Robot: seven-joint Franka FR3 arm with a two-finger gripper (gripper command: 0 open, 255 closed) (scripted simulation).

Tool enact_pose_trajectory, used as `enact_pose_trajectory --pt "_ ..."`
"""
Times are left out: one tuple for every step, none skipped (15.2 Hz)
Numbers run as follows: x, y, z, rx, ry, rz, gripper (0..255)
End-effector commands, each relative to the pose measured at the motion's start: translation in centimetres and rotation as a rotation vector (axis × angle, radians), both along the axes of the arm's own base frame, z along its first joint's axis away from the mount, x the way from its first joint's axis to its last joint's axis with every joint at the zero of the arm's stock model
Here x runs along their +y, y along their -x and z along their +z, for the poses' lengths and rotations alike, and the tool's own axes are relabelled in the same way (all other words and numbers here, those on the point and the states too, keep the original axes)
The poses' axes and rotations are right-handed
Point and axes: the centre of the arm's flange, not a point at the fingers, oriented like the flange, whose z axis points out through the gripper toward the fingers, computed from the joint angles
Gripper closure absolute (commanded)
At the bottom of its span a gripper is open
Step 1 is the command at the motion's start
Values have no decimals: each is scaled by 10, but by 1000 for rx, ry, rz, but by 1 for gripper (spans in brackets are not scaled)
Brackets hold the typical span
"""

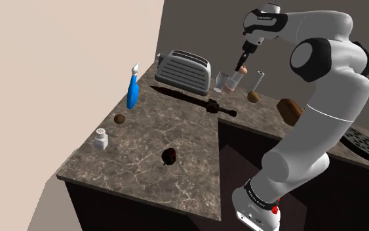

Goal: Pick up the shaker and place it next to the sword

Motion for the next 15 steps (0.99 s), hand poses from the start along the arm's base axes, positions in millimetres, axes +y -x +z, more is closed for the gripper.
enact_pose_trajectory --pt "-31 1 -3 0 1 2 255" --pt "-44 1 -5 0 1 2 255" --pt "-57 1 -7 0 1 2 255" --pt "-70 2 -9 0 1 2 255" --pt "-83 2 -10 0 1 2 255" --pt "-96 3 -12 0 1 2 255" --pt "-109 3 -14 0 1 2 255" --pt "-122 3 -16 0 1 2 255" --pt "-137 4 -18 0 1 2 255" --pt "-137 4 -23 0 1 2 255" --pt "-137 4 -29 0 1 2 255" --pt "-137 4 -34 0 1 2 255" --pt "-137 4 -39 0 1 2 255" --pt "-137 4 -45 0 1 2 255" --pt "-137 4 -50 0 1 2 255"
